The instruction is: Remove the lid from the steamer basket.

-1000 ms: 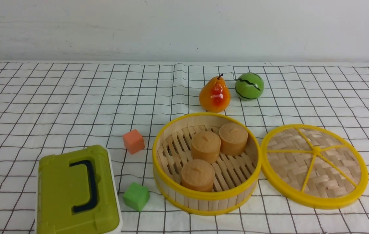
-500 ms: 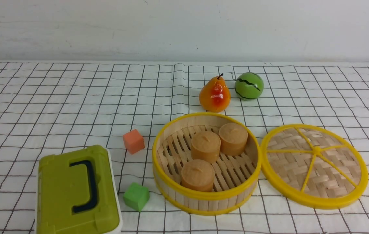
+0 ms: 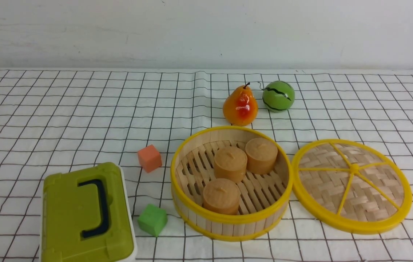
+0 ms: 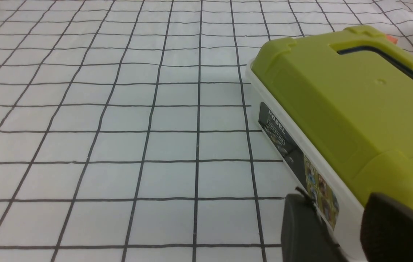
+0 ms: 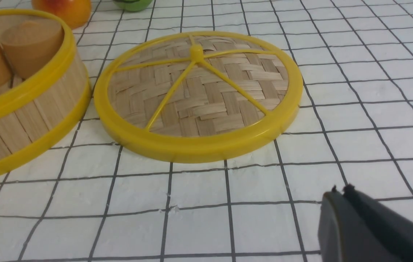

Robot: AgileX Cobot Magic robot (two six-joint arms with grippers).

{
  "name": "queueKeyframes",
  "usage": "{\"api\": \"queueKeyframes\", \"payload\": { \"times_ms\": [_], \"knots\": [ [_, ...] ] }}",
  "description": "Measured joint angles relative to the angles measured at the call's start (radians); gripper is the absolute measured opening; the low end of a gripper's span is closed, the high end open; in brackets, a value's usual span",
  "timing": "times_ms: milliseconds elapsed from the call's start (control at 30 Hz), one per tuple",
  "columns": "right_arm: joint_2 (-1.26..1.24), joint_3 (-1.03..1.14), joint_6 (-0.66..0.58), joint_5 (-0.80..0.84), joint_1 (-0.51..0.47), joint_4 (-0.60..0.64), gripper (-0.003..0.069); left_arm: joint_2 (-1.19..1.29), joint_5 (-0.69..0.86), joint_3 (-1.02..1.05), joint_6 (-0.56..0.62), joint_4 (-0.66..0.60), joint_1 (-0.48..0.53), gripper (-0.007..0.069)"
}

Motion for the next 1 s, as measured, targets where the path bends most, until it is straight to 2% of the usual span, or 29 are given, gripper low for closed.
{"api": "queueKeyframes", "payload": {
  "times_ms": [1000],
  "knots": [
    [0.000,0.000,0.000,0.000,0.000,0.001,0.0032,0.000,0.000,0.000,0.000,0.000,0.000,0.0239]
  ]
}}
